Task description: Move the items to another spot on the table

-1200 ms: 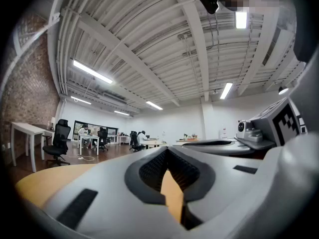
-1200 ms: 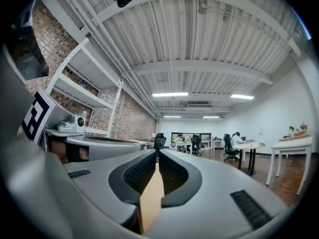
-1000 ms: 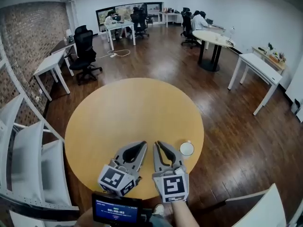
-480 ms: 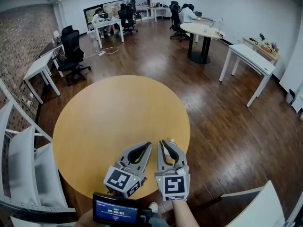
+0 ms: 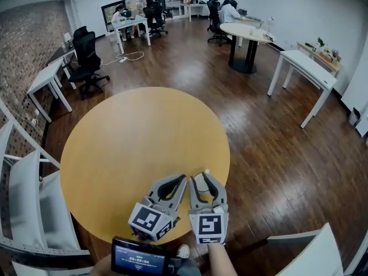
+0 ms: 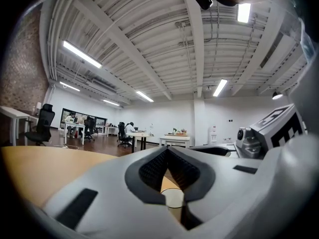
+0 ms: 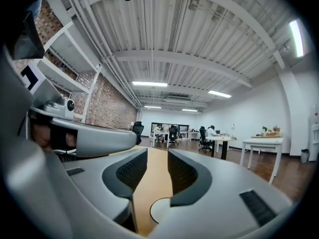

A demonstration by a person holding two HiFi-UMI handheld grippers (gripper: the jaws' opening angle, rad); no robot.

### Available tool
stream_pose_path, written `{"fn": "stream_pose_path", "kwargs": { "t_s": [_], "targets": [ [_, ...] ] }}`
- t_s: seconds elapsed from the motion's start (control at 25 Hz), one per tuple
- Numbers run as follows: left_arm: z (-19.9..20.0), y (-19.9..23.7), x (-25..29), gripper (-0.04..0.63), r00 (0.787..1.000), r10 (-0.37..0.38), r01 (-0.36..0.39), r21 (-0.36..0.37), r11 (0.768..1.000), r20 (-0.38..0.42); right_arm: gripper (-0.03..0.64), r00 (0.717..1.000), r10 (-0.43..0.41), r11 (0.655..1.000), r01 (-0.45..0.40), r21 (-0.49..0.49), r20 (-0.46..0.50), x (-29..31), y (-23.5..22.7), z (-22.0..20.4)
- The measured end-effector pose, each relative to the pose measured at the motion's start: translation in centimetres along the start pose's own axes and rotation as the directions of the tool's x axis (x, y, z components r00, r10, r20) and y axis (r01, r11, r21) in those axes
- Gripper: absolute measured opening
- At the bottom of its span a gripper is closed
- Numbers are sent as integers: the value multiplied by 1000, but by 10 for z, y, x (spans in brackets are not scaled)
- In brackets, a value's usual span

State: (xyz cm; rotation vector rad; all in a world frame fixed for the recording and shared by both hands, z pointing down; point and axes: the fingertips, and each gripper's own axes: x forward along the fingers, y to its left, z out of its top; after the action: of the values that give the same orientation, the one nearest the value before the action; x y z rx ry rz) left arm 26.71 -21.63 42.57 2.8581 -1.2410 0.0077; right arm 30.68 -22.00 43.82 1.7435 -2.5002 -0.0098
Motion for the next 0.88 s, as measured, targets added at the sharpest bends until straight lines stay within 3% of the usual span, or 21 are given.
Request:
{"fn": "stream_pose_path", "kwargs": {
  "t_s": [0.16, 0.24, 0.52, 0.88],
  "targets": [
    [-20, -3, 5, 2, 999, -9, 8, -19, 1000, -46, 212, 998, 1, 1000, -1, 9, -55, 6, -4, -36],
    [-30, 1, 4, 2, 999, -5, 4, -20, 1000, -54, 217, 997, -9, 1000, 8, -6, -72, 9, -10, -54],
    [-53, 11, 1, 2, 995, 17, -21, -36, 999, -98, 381, 990, -30, 999, 36, 37, -140, 19, -22, -104],
    [-73, 18, 8, 2, 992, 34, -41, -63, 997, -120, 430, 986, -33, 993, 51, 104, -165, 42, -26, -145]
  ]
}}
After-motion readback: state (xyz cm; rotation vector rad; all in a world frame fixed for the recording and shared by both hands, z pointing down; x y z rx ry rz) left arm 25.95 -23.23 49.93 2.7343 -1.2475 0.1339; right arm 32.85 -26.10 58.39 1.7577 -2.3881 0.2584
